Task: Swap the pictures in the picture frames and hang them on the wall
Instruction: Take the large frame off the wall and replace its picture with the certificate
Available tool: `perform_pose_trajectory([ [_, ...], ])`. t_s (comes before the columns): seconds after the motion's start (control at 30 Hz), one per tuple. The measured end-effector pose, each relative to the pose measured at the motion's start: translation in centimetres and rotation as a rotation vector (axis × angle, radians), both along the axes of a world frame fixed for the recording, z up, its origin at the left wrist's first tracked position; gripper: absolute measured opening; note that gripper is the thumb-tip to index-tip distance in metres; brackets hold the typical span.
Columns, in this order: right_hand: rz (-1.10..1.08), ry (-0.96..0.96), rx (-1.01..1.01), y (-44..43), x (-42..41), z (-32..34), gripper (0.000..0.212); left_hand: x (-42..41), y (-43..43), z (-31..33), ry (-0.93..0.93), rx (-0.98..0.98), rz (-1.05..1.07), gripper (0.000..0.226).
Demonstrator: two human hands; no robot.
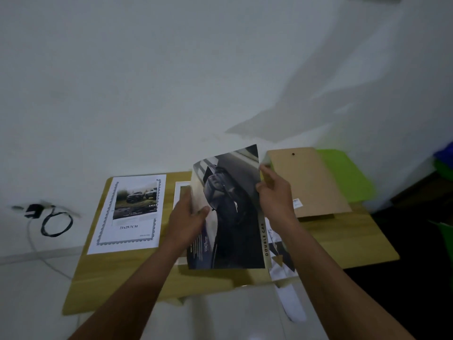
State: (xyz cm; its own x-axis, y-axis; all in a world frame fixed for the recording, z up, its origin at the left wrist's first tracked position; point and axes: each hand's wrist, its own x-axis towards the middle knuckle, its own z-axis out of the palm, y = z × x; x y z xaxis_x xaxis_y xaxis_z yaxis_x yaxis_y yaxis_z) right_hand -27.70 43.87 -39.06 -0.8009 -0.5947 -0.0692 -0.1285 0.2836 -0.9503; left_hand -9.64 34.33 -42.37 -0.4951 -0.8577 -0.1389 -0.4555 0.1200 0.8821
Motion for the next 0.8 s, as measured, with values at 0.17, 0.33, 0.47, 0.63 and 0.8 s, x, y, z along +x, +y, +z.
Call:
perform_pose_trajectory([
  [0.17, -0.013, -0.119, 0.050, 5.1, -1.6, -2.7, 0.049, -0.1, 2.3, -2.5, -0.056, 0.225, -0.015, 0.074],
  [0.33, 0.052, -0.146, 0.190, 10.3, -3.7, -7.9, 0.049, -0.5, 6.6, -5.9, -0.133, 0.247, -0.048, 0.074],
  [0.47, 0.105, -0.209, 0.281, 13.5, -5.2, -11.2, 0.054, -1.7, 9.2, -8.3, -0.210, 0.223, -0.036, 0.076],
  [0.63, 0.141, -0.218, 0.386, 16.0, -7.2, -15.4, 0.072, -3.8, 11.7, -10.7, -0.330, 0.158, -0.047, 0.079],
  [0.8, 0.143, -0.060, 0.491, 16.8, -9.8, -18.2, 0.064, -7.0, 13.6, -12.0, -0.433, 0.061, -0.120, 0.069],
])
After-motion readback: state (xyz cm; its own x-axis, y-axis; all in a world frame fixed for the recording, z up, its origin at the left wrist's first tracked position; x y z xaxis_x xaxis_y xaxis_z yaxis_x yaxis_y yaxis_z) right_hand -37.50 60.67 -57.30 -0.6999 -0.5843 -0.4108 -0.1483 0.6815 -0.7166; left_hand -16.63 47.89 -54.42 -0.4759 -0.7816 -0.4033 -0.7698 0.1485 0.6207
